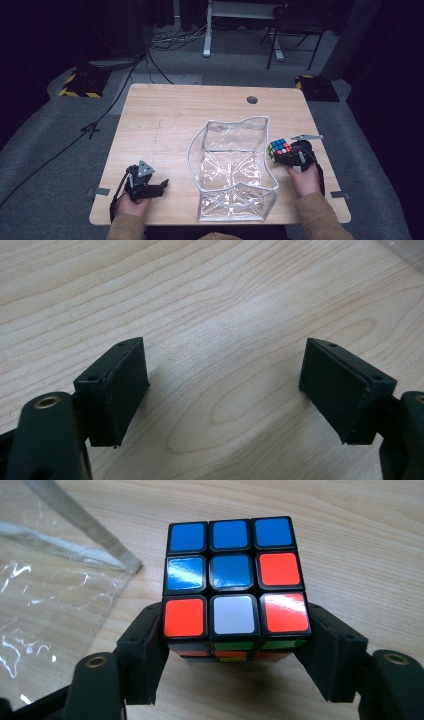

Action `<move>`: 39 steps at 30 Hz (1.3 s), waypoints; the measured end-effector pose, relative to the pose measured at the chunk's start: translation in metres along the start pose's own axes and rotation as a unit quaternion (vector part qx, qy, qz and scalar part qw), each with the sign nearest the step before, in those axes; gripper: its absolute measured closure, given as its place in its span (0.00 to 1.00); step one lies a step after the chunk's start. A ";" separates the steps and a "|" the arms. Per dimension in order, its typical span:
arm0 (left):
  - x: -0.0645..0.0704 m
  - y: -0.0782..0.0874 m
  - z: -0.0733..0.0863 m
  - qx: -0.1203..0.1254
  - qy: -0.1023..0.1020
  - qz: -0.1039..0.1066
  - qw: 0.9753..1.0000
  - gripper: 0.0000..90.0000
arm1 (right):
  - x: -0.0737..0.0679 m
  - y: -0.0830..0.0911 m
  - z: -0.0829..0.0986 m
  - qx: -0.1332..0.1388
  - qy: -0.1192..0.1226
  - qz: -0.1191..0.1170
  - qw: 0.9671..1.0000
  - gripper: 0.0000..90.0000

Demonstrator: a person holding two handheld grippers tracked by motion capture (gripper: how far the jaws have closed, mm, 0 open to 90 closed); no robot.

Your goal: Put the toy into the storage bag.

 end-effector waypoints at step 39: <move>0.001 0.000 0.001 -0.001 -0.001 0.001 1.000 0.22 | 0.007 0.047 0.029 -0.089 0.131 -0.038 0.987 0.31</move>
Point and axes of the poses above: each handheld gripper's, and its own axes: y roughly backward along the jaws, z roughly out of its underside, x roughly to its right, the point moved 2 cm from there along -y, roughly forward along the jaws, and after that the axes turned 15 degrees about z, right-handed, at the moved point
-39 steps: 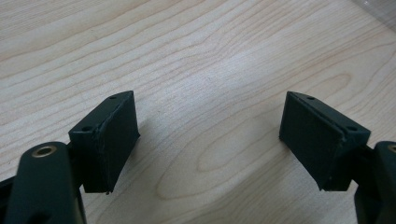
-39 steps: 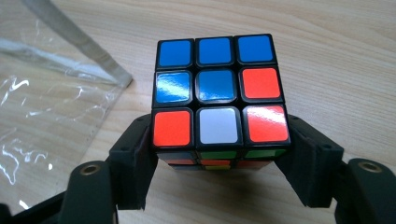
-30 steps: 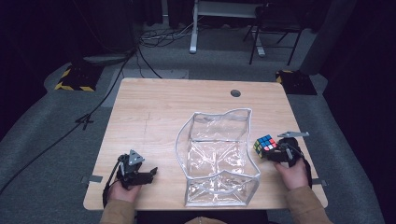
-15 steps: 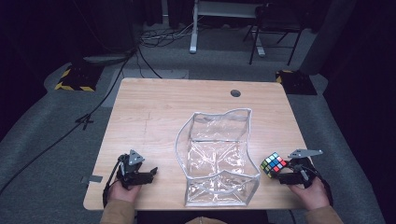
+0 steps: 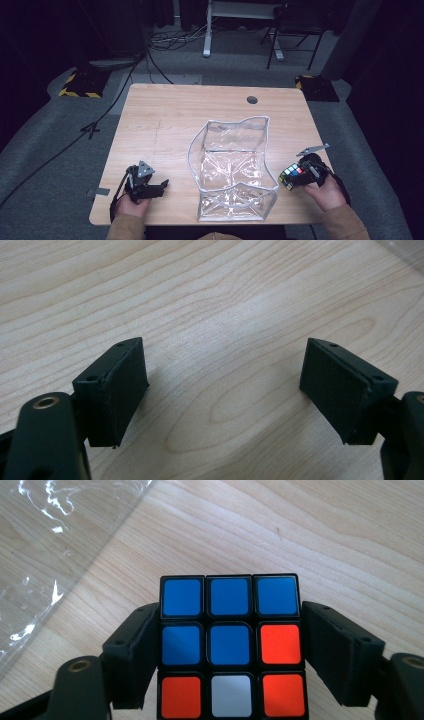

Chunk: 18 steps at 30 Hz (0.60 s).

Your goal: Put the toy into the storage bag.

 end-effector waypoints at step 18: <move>0.001 0.001 0.001 0.000 0.000 0.000 1.000 0.21 | 0.002 0.005 -0.008 -0.017 0.018 -0.004 1.000 0.37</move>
Point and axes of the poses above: each handheld gripper's, and its own axes: y roughly backward along the jaws, z roughly out of its underside, x roughly to its right, the point moved 2 cm from there along -y, roughly forward along the jaws, and after that the axes turned 15 degrees about z, right-handed, at the moved point
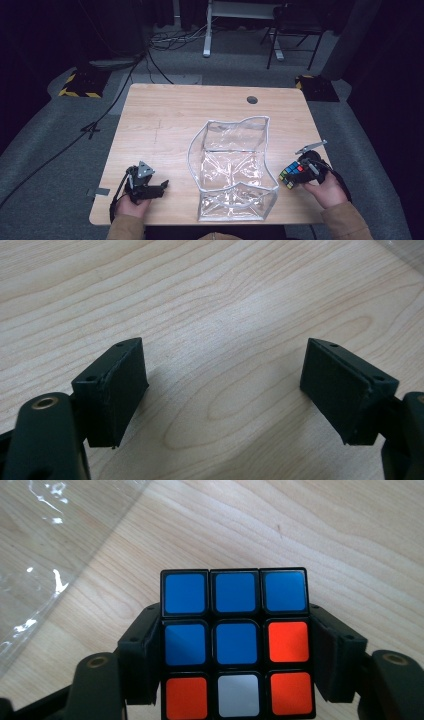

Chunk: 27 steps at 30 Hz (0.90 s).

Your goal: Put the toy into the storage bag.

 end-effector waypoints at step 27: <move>0.000 0.000 0.000 -0.002 0.003 -0.001 1.000 0.19 | 0.027 0.096 -0.048 0.082 0.025 -0.031 0.996 0.37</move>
Point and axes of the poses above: each handheld gripper's, and its own axes: y roughly backward along the jaws, z roughly out of its underside, x roughly to its right, the point moved 2 cm from there along -y, roughly forward along the jaws, and after that the axes turned 15 degrees about z, right-handed, at the moved point
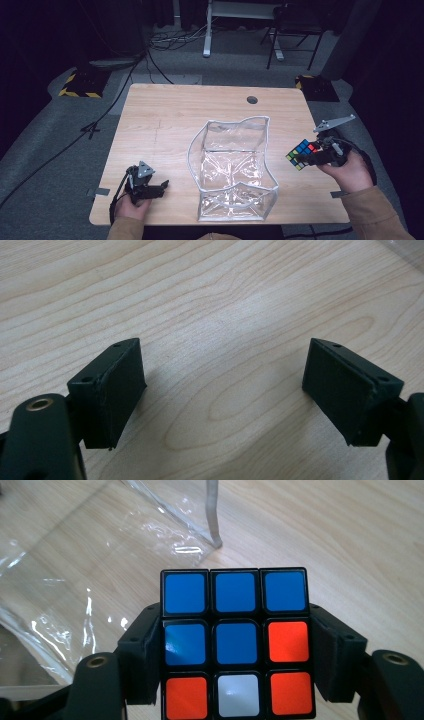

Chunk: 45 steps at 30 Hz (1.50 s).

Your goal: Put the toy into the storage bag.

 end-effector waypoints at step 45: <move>0.001 0.000 0.001 -0.001 0.002 -0.004 1.000 0.16 | -0.038 0.071 -0.096 0.063 0.094 -0.047 0.992 0.37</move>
Point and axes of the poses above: each handheld gripper's, and its own axes: y roughly backward along the jaws, z roughly out of its underside, x roughly to its right, the point moved 2 cm from there along -y, roughly forward along the jaws, and after that the axes turned 15 degrees about z, right-handed, at the moved point
